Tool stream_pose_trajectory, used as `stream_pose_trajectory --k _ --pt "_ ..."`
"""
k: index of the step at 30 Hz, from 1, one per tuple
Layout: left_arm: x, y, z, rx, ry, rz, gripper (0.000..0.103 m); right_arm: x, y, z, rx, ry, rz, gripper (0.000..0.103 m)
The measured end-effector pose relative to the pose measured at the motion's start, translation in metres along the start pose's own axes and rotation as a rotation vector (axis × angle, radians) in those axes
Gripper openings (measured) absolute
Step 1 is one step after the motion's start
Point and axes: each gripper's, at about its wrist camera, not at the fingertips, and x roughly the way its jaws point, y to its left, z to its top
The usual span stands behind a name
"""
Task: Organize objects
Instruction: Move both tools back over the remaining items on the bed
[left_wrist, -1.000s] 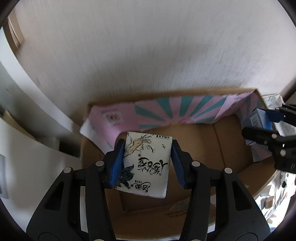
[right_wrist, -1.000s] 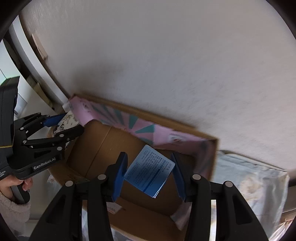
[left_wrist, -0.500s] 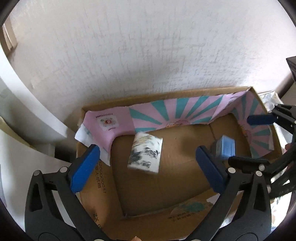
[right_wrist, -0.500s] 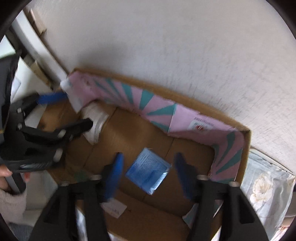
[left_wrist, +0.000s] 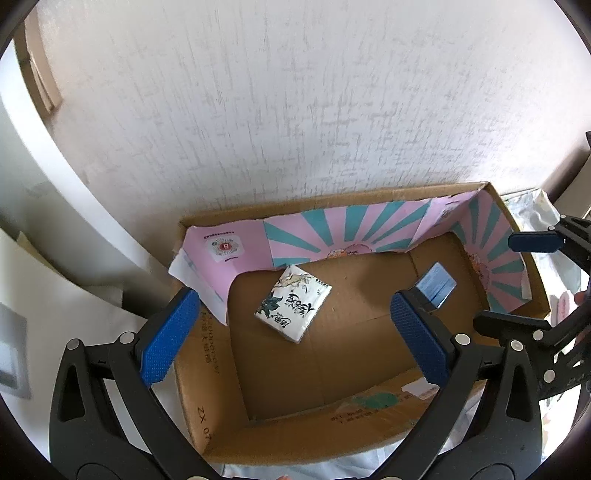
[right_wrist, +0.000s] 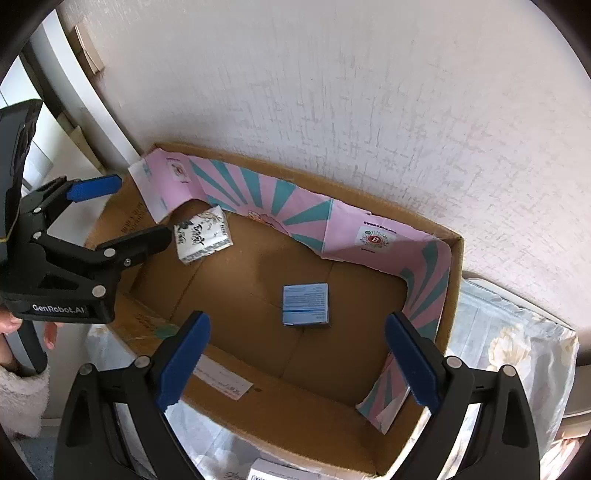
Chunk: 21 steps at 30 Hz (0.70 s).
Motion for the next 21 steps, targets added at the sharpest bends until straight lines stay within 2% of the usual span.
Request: stream_pose_trajectory --k 10,16,21 --pt "-0.034 -0.015 -0.005 -0.027 -0.04 0.062 0.103 -0.031 -0.008 -0.005 0.023 -0.061 0.032 0.094" --pt "-0.077 -0.04 -0.008 -0.046 -0.099 0.107 0.103 -0.08 -0.028 -0.018 0.023 -0.131 0.003 0.094" --pt "-0.1 -0.066 -0.016 -0.049 -0.113 0.071 0.103 -0.132 -0.051 -0.042 0.049 -0.225 -0.01 0.094"
